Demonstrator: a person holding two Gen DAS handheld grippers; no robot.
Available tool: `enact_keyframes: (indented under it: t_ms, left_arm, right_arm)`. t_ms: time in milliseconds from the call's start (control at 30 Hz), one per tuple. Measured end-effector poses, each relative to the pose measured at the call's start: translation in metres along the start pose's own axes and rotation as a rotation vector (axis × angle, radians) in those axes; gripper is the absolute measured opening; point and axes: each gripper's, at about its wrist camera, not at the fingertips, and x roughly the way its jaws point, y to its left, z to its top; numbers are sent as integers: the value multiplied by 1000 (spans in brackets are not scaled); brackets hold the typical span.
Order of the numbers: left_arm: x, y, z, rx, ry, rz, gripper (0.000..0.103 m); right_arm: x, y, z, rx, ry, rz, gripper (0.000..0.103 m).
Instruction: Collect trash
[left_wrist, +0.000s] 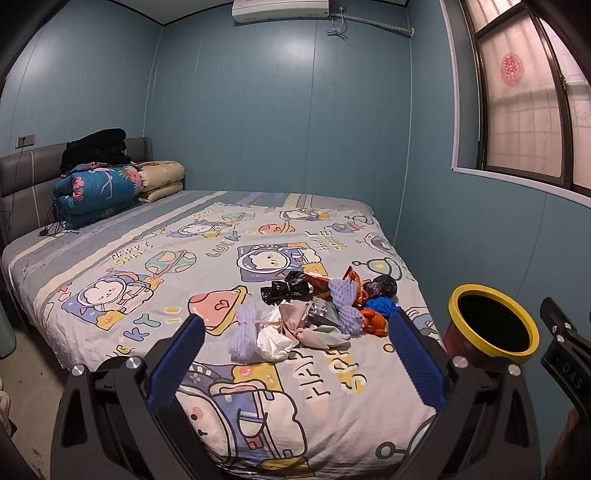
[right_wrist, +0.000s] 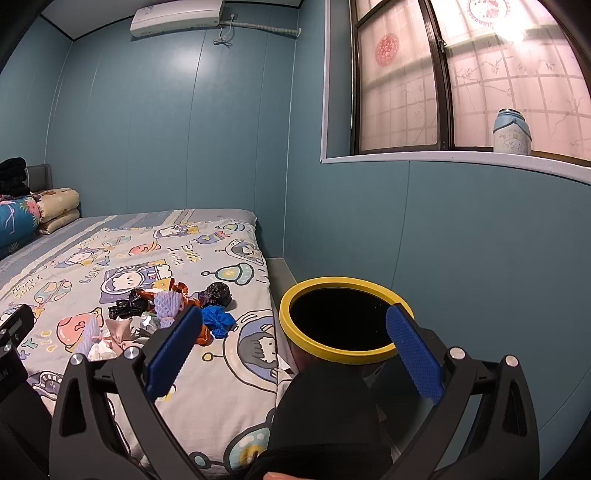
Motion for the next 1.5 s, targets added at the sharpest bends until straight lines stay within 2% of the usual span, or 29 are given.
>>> enact_keyframes:
  t_ms: [1500]
  left_arm:
    - [2,-1,-4,-2,16,1,96]
  right_arm:
    - [4,1,-4,-2,12,4,95]
